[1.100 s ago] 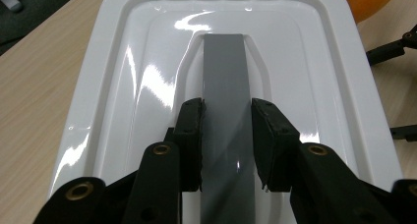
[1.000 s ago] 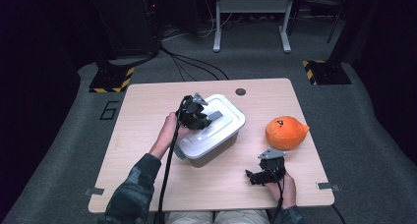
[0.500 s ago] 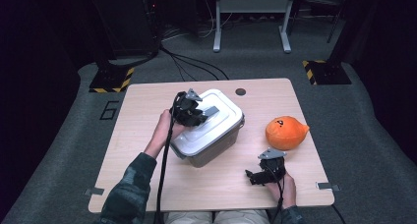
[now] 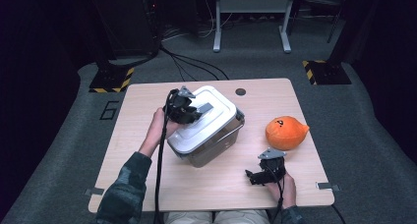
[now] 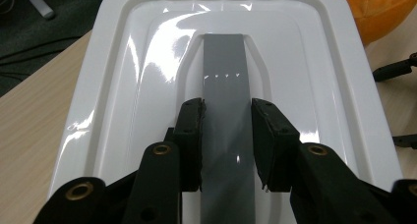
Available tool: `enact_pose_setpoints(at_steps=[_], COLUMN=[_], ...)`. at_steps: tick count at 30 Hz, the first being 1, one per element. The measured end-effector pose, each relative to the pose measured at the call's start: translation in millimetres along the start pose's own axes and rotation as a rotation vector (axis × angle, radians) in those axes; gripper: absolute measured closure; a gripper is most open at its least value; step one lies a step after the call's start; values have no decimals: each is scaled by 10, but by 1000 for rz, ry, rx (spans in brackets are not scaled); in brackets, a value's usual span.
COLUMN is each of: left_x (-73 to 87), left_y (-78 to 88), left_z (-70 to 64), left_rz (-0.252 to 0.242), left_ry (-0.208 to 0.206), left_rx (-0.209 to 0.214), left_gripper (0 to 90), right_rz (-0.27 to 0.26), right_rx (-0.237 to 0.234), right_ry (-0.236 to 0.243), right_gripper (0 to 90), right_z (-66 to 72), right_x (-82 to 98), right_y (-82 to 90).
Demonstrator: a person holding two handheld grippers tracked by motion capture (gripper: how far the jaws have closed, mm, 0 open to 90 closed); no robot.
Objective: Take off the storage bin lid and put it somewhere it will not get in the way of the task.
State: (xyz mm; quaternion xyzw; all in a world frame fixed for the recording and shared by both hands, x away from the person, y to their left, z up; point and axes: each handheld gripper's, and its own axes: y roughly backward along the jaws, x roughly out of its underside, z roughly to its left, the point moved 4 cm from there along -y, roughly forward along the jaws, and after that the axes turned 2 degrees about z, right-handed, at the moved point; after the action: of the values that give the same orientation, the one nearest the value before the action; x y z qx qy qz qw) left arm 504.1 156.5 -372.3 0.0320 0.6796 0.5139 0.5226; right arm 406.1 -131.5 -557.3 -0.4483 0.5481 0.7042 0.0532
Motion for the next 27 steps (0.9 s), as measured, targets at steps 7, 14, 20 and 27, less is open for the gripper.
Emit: enact_pose_setpoints(at_steps=[7,14,20,27], left_x=[58,105,151,208], left_y=[69,164,273,397], left_z=[94,186,266,380], left_rz=[-5,-18,-26,-38], left_ry=[29,42,60,85], left_rx=[-18,-37,-54,-78], left_gripper=[666,666,665,666], right_rz=[0,0,0,-1], right_rx=[0,0,1,2], right_ry=[0,0,-1,0], right_gripper=[13,13,13,13], right_z=[-1,-1,-1,-2], right_x=[0,0,0,0], right_y=[0,0,0,0])
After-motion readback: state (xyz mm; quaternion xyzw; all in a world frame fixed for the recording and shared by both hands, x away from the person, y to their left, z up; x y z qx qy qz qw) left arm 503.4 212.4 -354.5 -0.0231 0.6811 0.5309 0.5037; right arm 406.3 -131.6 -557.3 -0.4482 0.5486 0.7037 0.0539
